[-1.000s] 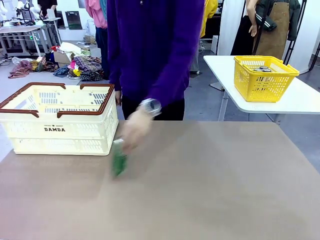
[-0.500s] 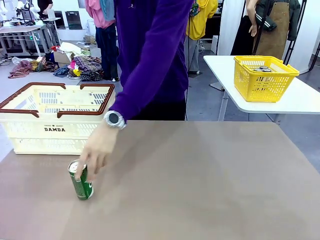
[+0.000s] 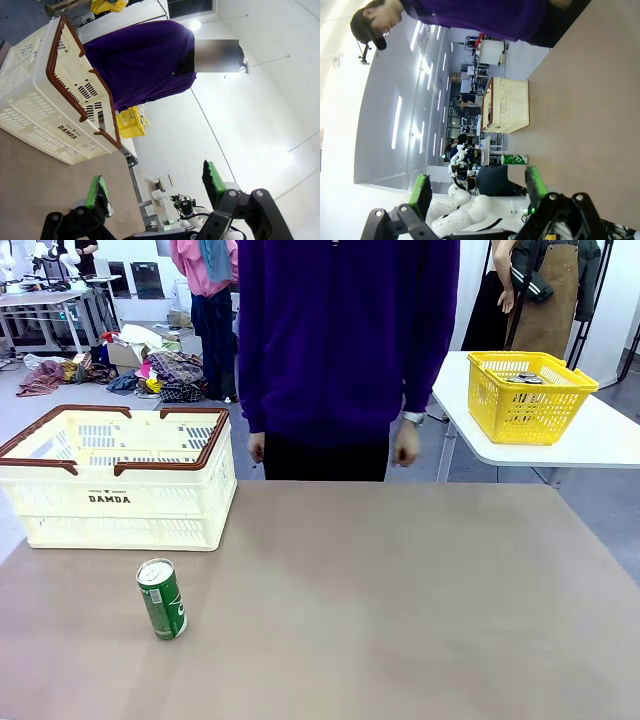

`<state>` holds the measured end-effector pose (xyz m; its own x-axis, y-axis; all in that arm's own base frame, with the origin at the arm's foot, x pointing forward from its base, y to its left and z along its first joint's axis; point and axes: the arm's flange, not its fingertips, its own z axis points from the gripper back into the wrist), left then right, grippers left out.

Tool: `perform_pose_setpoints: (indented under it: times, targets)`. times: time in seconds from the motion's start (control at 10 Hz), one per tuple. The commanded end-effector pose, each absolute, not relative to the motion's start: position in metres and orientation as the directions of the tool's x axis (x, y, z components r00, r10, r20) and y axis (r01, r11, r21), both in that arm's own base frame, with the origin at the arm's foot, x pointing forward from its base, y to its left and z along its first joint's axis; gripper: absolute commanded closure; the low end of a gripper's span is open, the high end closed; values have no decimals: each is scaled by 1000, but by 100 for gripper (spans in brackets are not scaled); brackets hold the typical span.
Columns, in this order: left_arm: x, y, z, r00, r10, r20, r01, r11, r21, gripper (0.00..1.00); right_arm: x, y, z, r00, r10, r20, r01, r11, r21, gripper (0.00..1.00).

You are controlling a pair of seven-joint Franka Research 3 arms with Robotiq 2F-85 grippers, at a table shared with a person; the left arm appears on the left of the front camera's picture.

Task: Place the drinks into the Shopping basket.
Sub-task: Pick up one drink and place it into the Shopping basket.

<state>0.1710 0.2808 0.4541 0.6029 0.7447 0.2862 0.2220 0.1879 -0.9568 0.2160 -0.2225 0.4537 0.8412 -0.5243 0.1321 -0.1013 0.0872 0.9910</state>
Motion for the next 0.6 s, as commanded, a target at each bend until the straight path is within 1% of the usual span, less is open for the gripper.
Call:
perform_pose_setpoints:
  times: [0.0, 0.1, 0.2, 0.3, 0.4, 0.5]
  targets:
    - [171, 281, 454, 603, 745, 286, 222, 188, -957, 0, 217, -223, 459, 837, -532, 128, -107, 71, 992, 0]
    - [179, 248, 471, 736, 627, 256, 128, 242, -962, 0, 217, -223, 459, 837, -532, 128, -107, 71, 992, 0]
    - [199, 201, 490, 831, 505, 234, 33, 376, -926, 0, 217, -223, 459, 837, -532, 128, -107, 71, 992, 0]
    - [221, 146, 506, 912, 350, 214, 14, 495, -869, 0, 217, -223, 459, 837, -532, 128, -107, 71, 992, 0]
    - [237, 96, 512, 958, 209, 197, 19, 637, -771, 0, 217, -223, 459, 837, -532, 128, -107, 71, 992, 0]
    - [253, 53, 512, 983, 100, 155, 36, 721, -692, 0, 217, -223, 459, 837, -532, 128, -107, 71, 992, 0]
